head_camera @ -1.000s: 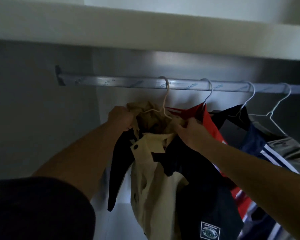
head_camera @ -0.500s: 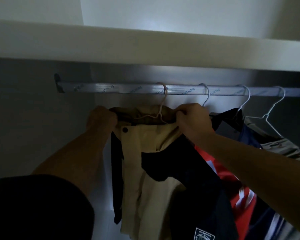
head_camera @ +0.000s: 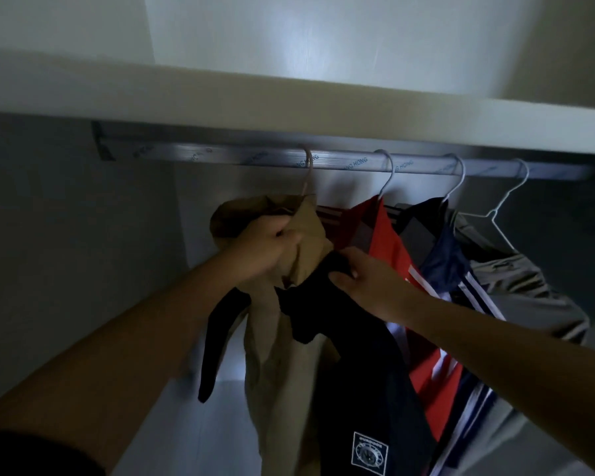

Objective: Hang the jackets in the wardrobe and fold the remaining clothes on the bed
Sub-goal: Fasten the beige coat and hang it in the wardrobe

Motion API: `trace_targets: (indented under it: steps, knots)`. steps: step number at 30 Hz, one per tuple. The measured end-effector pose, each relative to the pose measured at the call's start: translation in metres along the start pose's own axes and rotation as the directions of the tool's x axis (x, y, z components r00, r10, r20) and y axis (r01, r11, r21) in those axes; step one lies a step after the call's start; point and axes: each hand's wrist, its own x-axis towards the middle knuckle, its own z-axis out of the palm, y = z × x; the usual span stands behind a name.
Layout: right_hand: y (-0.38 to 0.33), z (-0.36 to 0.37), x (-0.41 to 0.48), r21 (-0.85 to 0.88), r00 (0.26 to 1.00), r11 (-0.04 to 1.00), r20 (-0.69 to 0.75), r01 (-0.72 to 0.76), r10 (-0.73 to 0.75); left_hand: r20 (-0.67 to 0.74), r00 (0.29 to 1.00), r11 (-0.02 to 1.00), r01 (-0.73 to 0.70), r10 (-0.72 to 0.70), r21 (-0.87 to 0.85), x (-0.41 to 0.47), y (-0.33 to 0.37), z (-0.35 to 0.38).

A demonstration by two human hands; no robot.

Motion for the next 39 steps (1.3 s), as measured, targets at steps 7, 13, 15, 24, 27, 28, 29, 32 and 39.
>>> trace_targets:
  steps: [7, 13, 15, 24, 27, 28, 29, 32, 39]
  knots:
    - [-0.011, 0.026, -0.048, -0.184, 0.997, 0.983, 0.066, -0.018, 0.03, -0.047, 0.985, 0.975, 0.17, -0.165, 0.143, 0.007, 0.011, -0.017]
    - [-0.018, 0.04, -0.059, -0.642, 0.999, 0.767, -0.034, -0.012, -0.013, -0.199, 0.972, 0.938, 0.183, -0.127, 0.294, 0.003, 0.016, 0.016]
    - [-0.021, 0.047, -0.061, -0.597, 0.999, 0.802, -0.025, 0.008, -0.028, -0.158, 0.976, 0.951, 0.187, -0.151, 0.247, 0.004, 0.016, 0.025]
    - [-0.021, 0.072, -0.052, -0.387, 1.0, 0.922, -0.019, 0.005, -0.014, -0.169, 0.985, 0.983, 0.066, -0.037, 0.171, -0.004, -0.006, 0.014]
    - [-0.024, 0.086, -0.048, -0.278, 0.998, 0.96, 0.038, -0.033, 0.045, -0.228, 0.971, 0.99, -0.048, 0.077, 0.131, -0.013, -0.007, 0.007]
    - [-0.024, 0.091, -0.045, -0.241, 0.997, 0.97, 0.06, -0.042, 0.058, -0.239, 0.967, 0.991, -0.061, 0.088, 0.117, -0.013, -0.007, 0.004]
    - [-0.023, 0.095, -0.044, -0.22, 0.996, 0.974, 0.064, -0.049, 0.064, -0.222, 0.972, 0.993, -0.055, 0.077, 0.103, -0.01, -0.007, 0.001]
    - [-0.021, 0.101, -0.042, -0.183, 0.996, 0.982, 0.073, -0.041, 0.055, -0.099, 0.995, 0.992, 0.013, -0.001, 0.125, 0.0, -0.007, -0.005]
    - [-0.019, 0.109, -0.04, -0.172, 0.997, 0.984, 0.05, -0.049, 0.058, 0.033, 0.984, 0.954, -0.179, 0.176, 0.242, -0.012, -0.016, -0.005]
